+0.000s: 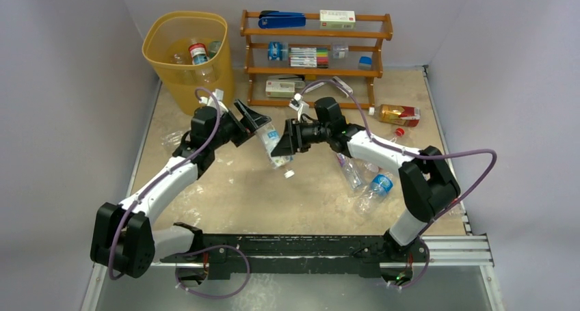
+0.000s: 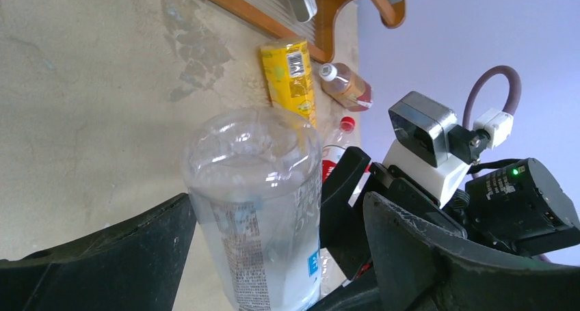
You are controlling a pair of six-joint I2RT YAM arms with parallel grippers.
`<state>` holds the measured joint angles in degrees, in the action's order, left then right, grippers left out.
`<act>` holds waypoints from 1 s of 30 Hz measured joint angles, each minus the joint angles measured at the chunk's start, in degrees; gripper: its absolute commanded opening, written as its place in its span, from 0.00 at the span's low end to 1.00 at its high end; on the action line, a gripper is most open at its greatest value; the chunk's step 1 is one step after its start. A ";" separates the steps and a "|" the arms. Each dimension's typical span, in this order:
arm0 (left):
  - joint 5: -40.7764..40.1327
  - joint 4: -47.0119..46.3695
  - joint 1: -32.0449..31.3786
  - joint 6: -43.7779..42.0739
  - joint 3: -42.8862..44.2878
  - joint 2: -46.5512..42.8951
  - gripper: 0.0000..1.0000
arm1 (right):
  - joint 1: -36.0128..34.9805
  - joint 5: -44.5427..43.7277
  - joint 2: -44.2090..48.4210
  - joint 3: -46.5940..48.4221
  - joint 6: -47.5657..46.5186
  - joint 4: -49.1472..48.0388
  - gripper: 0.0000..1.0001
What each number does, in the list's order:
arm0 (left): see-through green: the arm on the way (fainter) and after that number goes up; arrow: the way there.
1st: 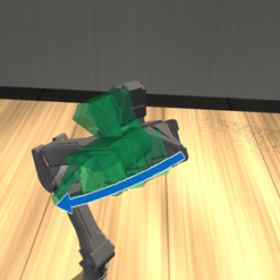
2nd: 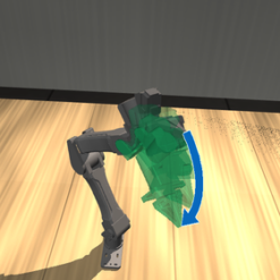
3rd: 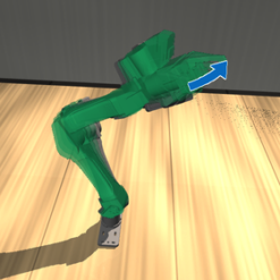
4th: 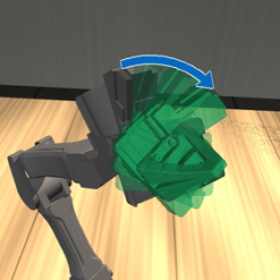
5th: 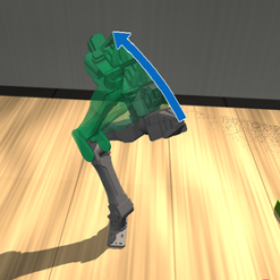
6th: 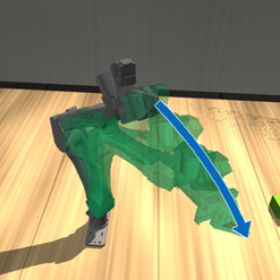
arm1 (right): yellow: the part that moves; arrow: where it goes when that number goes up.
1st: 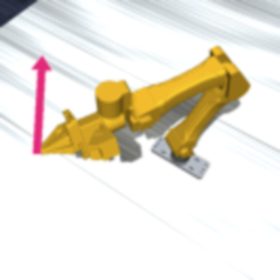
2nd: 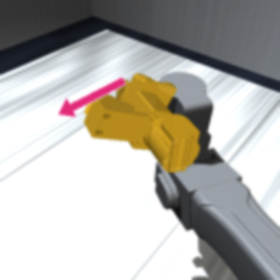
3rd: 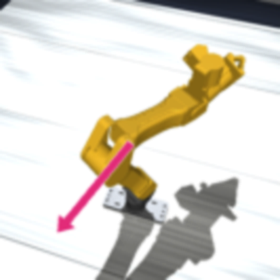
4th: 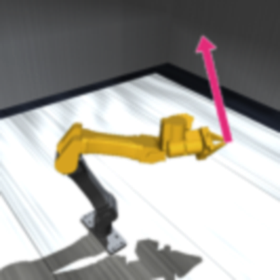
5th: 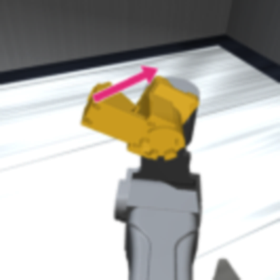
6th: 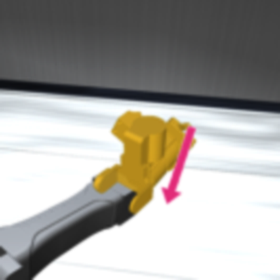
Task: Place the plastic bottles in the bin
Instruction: Place the plastic bottle in the trash bin.
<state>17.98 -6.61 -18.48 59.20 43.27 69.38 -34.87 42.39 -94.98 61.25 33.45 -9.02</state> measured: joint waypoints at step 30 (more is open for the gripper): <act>-3.76 14.08 -2.29 2.32 10.29 -3.30 0.54 | -0.74 0.83 0.52 14.25 11.17 8.59 0.75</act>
<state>14.22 7.46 -20.78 61.52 53.56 66.08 -35.62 43.22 -94.45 75.50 44.62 -0.43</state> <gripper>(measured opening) 0.612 0.674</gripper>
